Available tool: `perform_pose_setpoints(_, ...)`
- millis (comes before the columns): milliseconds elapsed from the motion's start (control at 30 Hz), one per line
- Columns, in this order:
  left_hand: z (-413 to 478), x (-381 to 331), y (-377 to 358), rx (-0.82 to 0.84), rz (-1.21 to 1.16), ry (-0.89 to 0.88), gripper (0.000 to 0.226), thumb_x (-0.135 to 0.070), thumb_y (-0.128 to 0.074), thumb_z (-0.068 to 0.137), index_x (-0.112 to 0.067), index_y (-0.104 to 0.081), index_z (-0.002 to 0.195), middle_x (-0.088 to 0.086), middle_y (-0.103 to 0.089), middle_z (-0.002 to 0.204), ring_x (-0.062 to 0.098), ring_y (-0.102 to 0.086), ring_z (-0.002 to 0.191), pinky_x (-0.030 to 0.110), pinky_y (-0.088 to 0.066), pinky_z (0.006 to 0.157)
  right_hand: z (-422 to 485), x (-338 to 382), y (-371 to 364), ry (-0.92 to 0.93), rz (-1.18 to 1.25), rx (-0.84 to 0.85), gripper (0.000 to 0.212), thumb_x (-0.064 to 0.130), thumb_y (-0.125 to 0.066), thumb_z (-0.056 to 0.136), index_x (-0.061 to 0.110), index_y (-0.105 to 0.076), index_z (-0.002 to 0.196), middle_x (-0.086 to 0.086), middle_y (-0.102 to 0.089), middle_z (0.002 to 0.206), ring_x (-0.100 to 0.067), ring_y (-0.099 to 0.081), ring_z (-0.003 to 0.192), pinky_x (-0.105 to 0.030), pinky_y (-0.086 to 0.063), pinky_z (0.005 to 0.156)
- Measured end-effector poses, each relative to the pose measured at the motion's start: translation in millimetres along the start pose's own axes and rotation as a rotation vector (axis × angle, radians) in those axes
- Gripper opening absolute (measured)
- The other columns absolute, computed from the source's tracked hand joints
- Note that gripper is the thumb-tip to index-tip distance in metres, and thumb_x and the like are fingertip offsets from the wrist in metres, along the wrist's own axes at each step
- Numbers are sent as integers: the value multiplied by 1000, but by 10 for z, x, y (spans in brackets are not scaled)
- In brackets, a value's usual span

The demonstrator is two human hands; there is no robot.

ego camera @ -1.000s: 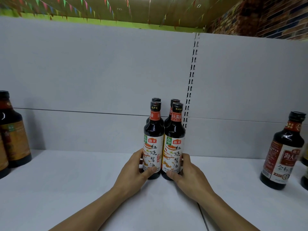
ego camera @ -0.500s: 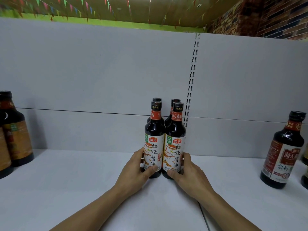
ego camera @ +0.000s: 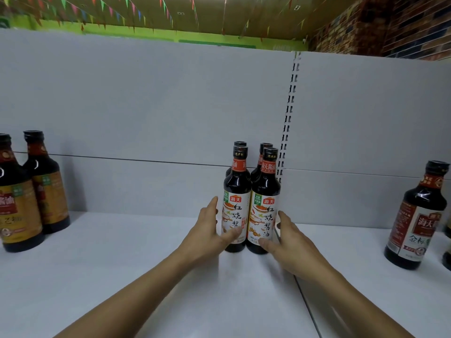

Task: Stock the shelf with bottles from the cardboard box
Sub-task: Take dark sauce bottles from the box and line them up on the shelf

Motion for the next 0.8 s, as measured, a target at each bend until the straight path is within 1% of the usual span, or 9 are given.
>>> perform_pose_setpoints(33,-26,-8,52,-10,8,23,98,-54,-70,92,-37,-5,164,-1,-29,164,17,-44,143,41,-46,113,-37,30,37,-4,8,-33,75,45,-65,96,30,-22,154,2,-45,152,-19,-52,133,-31,-43,93)
perform_pose_setpoints(100,-115,-52,163,-35,-2,36,101,-56,-69,92,-34,-2,165,0,-29,165,18,-45,143,38,-46,110,-137,133,127,11,24,-123,73,44,-64,96,29,-22,155,2,-43,152,-18,-50,133,-30,-41,93)
perform_pose_setpoints(200,-327,-150,357,-77,-19,26,97,-55,-68,94,-37,-4,164,-2,-34,162,11,-48,134,29,-44,98,-339,397,207,83,15,-245,66,40,-62,98,27,-28,153,2,-42,147,-18,-44,134,-28,-37,93)
perform_pose_setpoints(267,-507,-204,495,-107,-20,14,93,-53,-67,95,-39,-6,164,-5,-37,159,5,-47,127,26,-42,93,-475,629,183,147,-1,-269,61,38,-61,99,25,-33,151,4,-43,144,-17,-40,133,-27,-37,94)
perform_pose_setpoints(400,-947,-259,841,-190,-8,-5,82,-48,-65,97,-41,-14,162,-8,-42,154,3,-49,127,11,-41,81,-731,1167,-21,289,45,-190,52,37,-60,100,31,-40,148,13,-42,147,-10,-36,137,-32,-37,109)
perform_pose_setpoints(467,-1209,-233,1041,-234,-1,1,76,-46,-65,98,-41,-20,160,-10,-44,151,3,-49,127,6,-41,79,-859,1437,-172,347,83,-125,48,38,-59,100,37,-42,145,22,-41,140,-6,-38,137,-31,-39,110)
perform_pose_setpoints(533,-1507,-167,1261,-281,2,17,71,-44,-65,98,-42,-25,158,-12,-46,148,0,-50,124,8,-43,82,-998,1706,-378,402,106,-50,45,42,-57,100,42,-43,143,30,-37,132,-3,-41,133,-30,-42,108)
perform_pose_setpoints(600,-1826,-73,1499,-338,17,42,68,-42,-65,99,-43,-29,156,-15,-48,145,-5,-51,121,10,-44,86,-1142,1986,-620,466,126,14,43,45,-55,100,44,-45,142,33,-39,130,1,-42,130,-27,-42,106)
perform_pose_setpoints(800,-2822,298,2258,-542,91,176,63,-36,-66,99,-38,-35,154,-15,-51,141,-12,-48,123,14,-45,93,-1548,2967,-1455,661,215,237,41,45,-53,101,41,-48,142,23,-49,140,0,-43,129,-29,-43,109)
Point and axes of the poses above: each hand's wrist, its own z-axis towards the middle knuckle, its own y-axis out of the back of the hand, x = y × z, the point moved 8 cm from there along z, towards the middle knuckle
